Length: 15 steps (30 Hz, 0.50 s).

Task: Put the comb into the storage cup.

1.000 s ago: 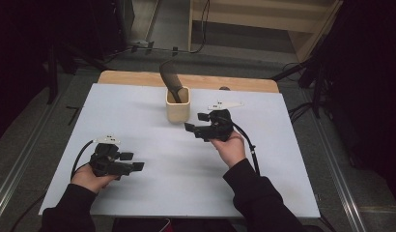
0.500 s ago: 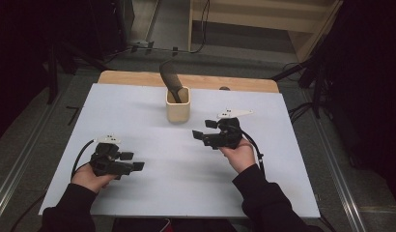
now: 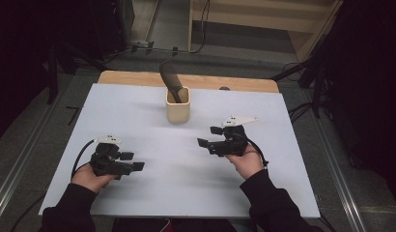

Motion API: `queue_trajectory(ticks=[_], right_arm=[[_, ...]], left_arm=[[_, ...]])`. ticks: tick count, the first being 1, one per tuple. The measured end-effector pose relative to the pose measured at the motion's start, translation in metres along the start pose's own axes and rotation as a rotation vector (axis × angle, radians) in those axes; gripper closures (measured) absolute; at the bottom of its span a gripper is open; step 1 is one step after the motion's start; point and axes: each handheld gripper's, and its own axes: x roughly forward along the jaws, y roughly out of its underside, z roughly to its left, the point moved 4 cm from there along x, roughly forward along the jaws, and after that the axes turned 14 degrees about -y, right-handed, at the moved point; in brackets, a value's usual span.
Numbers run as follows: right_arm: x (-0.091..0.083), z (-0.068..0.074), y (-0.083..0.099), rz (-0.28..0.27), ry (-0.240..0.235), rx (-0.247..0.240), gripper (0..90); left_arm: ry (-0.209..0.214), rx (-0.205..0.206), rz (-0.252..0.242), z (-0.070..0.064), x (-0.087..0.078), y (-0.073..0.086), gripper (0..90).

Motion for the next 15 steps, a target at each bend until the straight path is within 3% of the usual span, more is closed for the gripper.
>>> queue_trajectory(ticks=[15], right_arm=[[-0.018, 0.004, 0.014, 0.021, 0.006, 0.001, 23.5]], left_arm=[[0.0, 0.004, 0.001, -0.001, 0.0, 0.0, 30.8]])
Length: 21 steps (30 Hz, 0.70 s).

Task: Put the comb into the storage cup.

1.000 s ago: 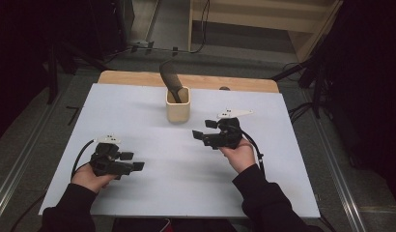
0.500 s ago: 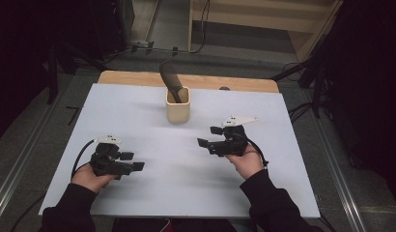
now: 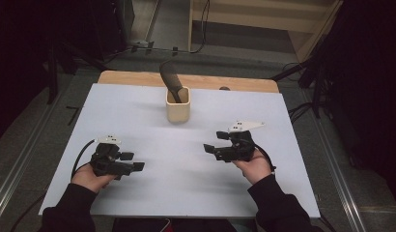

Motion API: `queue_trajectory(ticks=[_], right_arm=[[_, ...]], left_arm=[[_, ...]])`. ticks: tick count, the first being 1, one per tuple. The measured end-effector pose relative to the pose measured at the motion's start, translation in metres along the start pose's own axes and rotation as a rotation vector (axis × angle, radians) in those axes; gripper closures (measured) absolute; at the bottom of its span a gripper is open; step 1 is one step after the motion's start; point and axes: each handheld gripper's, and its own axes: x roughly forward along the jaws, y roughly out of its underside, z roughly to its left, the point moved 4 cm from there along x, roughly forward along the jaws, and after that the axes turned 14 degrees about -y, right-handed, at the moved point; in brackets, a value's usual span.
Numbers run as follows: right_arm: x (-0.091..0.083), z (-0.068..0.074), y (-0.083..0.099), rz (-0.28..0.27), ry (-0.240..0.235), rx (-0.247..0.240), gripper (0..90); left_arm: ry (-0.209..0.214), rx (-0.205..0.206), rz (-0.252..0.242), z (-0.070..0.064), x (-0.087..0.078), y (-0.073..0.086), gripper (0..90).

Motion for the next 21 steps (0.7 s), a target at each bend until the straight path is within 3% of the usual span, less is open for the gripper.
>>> queue_trajectory(ticks=[21], right_arm=[[-0.027, -0.002, 0.026, 0.067, 0.056, -0.016, 23.1]], left_arm=[[-0.003, 0.003, 0.003, 0.0, 0.0, 0.0, 30.8]])
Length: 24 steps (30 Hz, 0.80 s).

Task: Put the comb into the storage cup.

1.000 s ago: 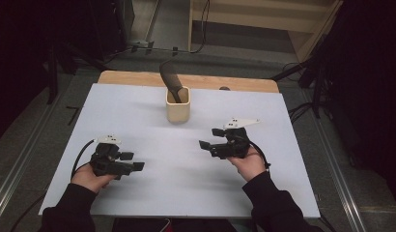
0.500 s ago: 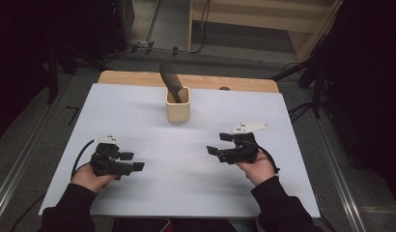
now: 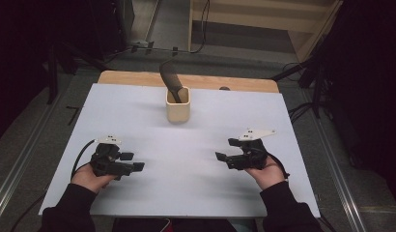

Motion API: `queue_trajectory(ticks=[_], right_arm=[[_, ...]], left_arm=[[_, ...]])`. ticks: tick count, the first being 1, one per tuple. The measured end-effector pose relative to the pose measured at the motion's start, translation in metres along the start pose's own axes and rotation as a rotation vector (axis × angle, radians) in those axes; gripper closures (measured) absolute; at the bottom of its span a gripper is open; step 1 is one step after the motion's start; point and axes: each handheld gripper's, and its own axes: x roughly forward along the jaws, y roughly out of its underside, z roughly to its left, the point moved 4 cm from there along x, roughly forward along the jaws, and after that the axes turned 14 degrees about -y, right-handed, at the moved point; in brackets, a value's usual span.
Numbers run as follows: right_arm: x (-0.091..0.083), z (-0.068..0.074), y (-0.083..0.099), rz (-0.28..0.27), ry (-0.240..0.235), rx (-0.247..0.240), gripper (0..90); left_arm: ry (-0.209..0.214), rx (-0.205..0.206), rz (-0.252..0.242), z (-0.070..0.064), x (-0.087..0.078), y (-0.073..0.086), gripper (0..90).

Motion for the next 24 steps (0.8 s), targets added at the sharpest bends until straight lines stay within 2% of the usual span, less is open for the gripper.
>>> queue_trajectory(ticks=[8, 24], right_arm=[[-0.009, -0.002, 0.009, 0.025, 0.024, -0.011, 23.2], [-0.022, -0.001, 0.033, 0.057, 0.028, 0.005, 23.2]], left_arm=[[-0.001, 0.004, 0.0, 0.0, -0.001, 0.0, 30.8], [0.002, 0.01, 0.001, -0.003, -0.001, 0.001, 30.8]])
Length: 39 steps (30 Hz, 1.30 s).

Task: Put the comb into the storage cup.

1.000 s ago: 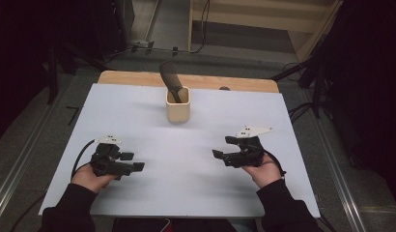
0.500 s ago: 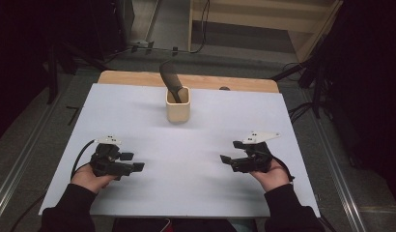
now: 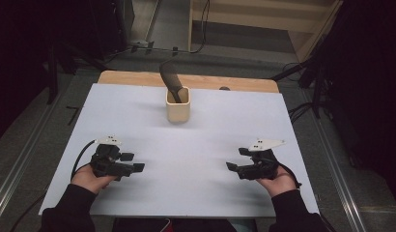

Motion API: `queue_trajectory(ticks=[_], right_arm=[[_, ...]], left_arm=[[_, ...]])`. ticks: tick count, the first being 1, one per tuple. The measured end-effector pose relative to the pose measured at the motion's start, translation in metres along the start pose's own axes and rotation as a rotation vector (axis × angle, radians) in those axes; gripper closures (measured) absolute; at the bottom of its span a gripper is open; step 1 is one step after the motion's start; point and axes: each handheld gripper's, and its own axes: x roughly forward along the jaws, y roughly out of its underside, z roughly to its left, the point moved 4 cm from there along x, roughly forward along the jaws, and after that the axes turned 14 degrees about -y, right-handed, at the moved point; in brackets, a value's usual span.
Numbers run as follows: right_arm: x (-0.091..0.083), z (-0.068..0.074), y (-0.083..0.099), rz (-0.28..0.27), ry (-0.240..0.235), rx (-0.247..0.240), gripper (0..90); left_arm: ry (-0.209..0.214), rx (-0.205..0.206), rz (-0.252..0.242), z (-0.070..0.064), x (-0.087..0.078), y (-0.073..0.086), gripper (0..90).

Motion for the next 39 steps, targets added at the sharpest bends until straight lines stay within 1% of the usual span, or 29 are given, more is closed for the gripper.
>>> queue_trajectory(ticks=[7, 11, 16, 24, 39], right_arm=[[-0.008, -0.002, 0.009, -0.008, 0.006, 0.018, 23.2], [-0.009, -0.003, 0.013, 0.0, 0.011, 0.027, 23.2], [-0.009, -0.004, 0.016, 0.015, 0.006, 0.036, 23.2], [-0.01, -0.004, 0.014, 0.008, 0.014, 0.027, 23.2], [-0.009, -0.004, 0.015, 0.021, 0.018, 0.017, 23.1]], left_arm=[[0.005, 0.003, -0.001, -0.001, 0.0, 0.0, 30.8], [0.005, 0.006, 0.001, -0.002, 0.0, 0.0, 30.8], [0.006, 0.01, 0.001, -0.002, 0.0, 0.0, 30.8], [0.006, 0.016, -0.005, -0.002, -0.001, -0.001, 30.8], [0.008, 0.018, -0.003, -0.003, -0.001, -0.001, 30.8]])
